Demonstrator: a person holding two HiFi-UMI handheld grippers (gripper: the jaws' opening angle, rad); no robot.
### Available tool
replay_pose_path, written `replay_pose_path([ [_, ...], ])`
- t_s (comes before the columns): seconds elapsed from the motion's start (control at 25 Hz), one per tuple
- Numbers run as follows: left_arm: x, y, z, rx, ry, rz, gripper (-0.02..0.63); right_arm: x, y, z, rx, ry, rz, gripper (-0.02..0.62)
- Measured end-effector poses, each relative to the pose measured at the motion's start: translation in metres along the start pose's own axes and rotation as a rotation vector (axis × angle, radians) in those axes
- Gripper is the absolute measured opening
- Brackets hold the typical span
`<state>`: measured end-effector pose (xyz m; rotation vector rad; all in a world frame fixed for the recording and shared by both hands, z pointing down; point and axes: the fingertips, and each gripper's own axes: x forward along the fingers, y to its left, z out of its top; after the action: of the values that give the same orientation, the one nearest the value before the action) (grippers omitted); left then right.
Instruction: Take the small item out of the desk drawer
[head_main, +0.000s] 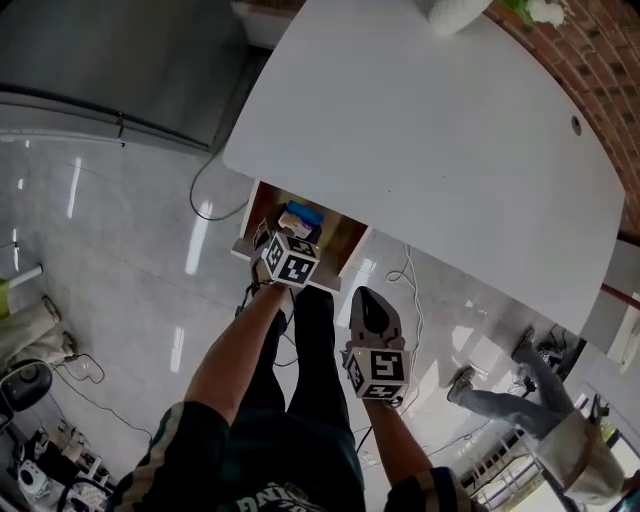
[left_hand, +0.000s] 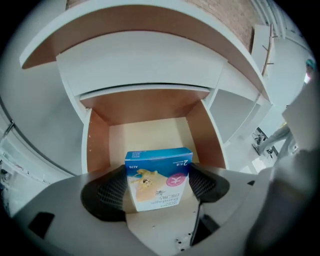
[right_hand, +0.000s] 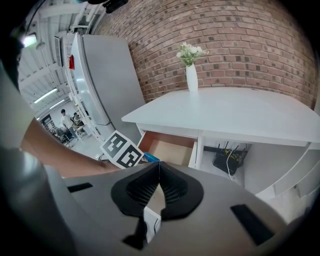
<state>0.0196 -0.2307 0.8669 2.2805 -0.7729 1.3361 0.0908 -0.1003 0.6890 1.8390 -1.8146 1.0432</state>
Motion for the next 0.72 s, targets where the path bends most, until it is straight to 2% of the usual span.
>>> replay_pose_path([
  [0.48, -0.083, -0.026, 0.014, 0.075, -0.113, -0.057, 0.403, -0.031, 0.016, 0.02, -0.014, -0.069, -0.038, 0.025],
  [0.72, -0.126, -0.024, 0.03, 0.094, -0.172, -0.069, 0.403, -0.045, 0.026, 0.032, -0.037, -0.105, -0.062, 0.025],
])
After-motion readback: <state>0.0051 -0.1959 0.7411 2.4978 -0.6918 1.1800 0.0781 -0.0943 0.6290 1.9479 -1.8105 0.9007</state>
